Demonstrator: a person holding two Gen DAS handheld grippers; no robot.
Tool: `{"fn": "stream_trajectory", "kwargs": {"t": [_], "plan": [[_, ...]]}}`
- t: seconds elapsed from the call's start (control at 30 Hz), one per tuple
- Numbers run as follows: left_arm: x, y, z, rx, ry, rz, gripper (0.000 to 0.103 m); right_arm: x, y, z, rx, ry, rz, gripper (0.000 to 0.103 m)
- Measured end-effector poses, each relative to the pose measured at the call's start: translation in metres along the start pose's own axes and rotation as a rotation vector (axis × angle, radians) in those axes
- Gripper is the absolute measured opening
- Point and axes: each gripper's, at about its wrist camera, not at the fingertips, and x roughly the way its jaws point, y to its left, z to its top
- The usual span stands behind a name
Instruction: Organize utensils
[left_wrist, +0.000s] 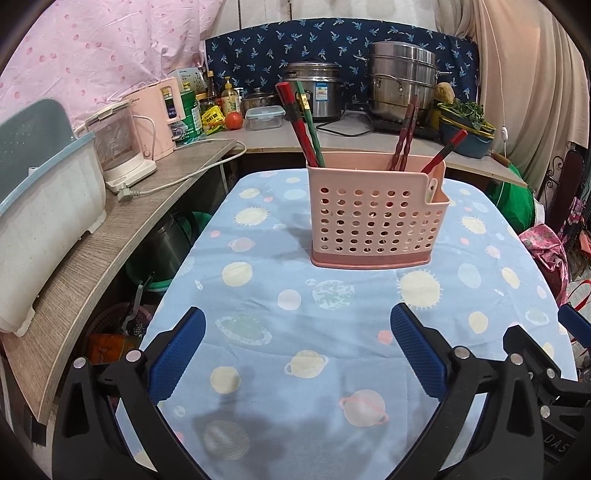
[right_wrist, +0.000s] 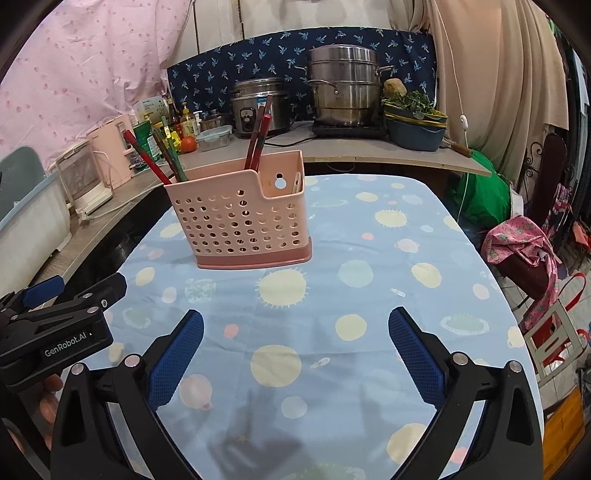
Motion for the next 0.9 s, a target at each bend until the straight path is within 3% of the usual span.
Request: {"fn": "stream_trajectory", "kwargs": {"t": [0.9], "plan": [[0.0002, 0.0017, -0.0015, -0.002, 0.001, 0.005, 0.096, 0.0014, 0.0012, -0.0032, -0.005, 0.006, -0.004, 0.096]]}}
